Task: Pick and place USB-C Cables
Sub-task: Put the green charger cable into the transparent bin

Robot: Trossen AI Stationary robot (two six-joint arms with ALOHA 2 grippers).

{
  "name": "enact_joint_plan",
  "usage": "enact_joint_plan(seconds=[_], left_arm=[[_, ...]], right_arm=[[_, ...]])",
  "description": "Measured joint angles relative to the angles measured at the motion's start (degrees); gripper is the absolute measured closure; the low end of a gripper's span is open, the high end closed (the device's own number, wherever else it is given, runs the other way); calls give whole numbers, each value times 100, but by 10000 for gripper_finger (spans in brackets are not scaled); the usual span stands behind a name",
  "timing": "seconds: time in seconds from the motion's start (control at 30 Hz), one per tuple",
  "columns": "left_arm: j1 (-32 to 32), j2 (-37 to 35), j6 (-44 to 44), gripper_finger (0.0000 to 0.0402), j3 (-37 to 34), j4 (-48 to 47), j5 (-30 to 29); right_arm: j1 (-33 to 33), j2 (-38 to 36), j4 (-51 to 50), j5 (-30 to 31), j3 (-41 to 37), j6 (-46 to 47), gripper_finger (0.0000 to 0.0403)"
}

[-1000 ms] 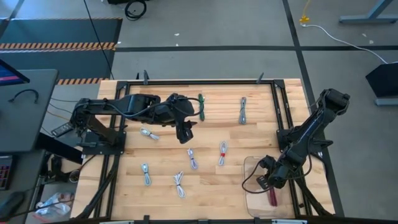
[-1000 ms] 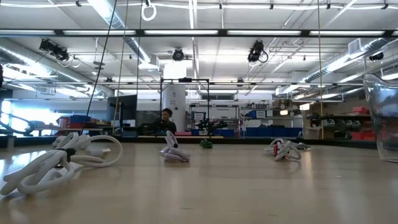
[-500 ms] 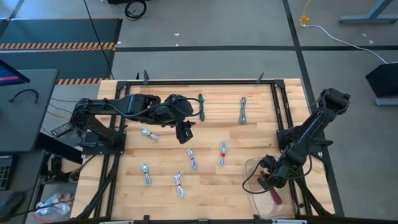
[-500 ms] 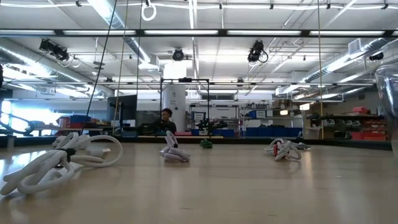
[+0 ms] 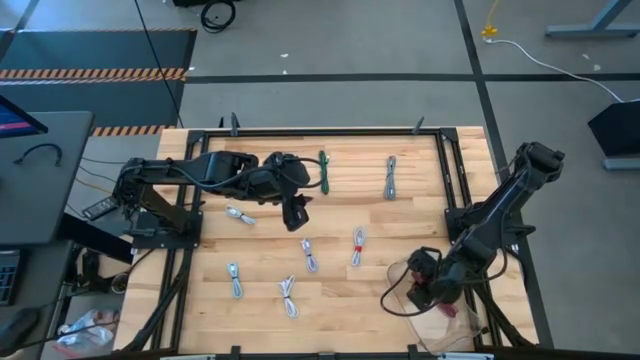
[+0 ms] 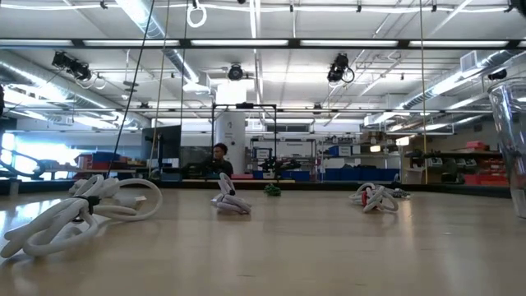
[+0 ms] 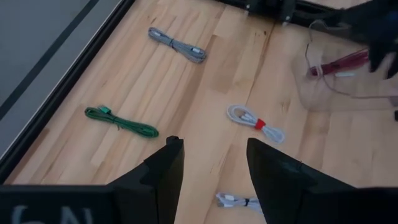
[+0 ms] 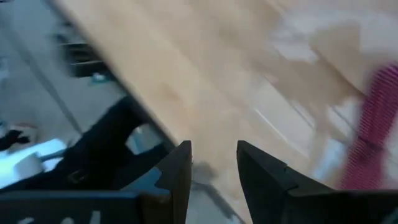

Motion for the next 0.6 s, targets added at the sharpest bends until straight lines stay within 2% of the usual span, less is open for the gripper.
enact_joint_plan(seconds=[0.2, 0.37, 0.5, 0.6], left_arm=[[-2, 0, -449, 221, -50, -819, -48], [-7, -1, -848, 221, -521, -1671, -129], [-29, 13, -745, 221, -1237, -1559, -127], [97, 1, -772, 221, -1877, -769, -151]], right_arm=[[-107, -2, 130, 944, 1091, -1963, 268], [-114, -4, 507, 1468, 1931, -3827, 268], [-116, -9, 779, 1505, 2340, -4917, 268], [-121, -11, 879, 1596, 2503, -5415, 268]])
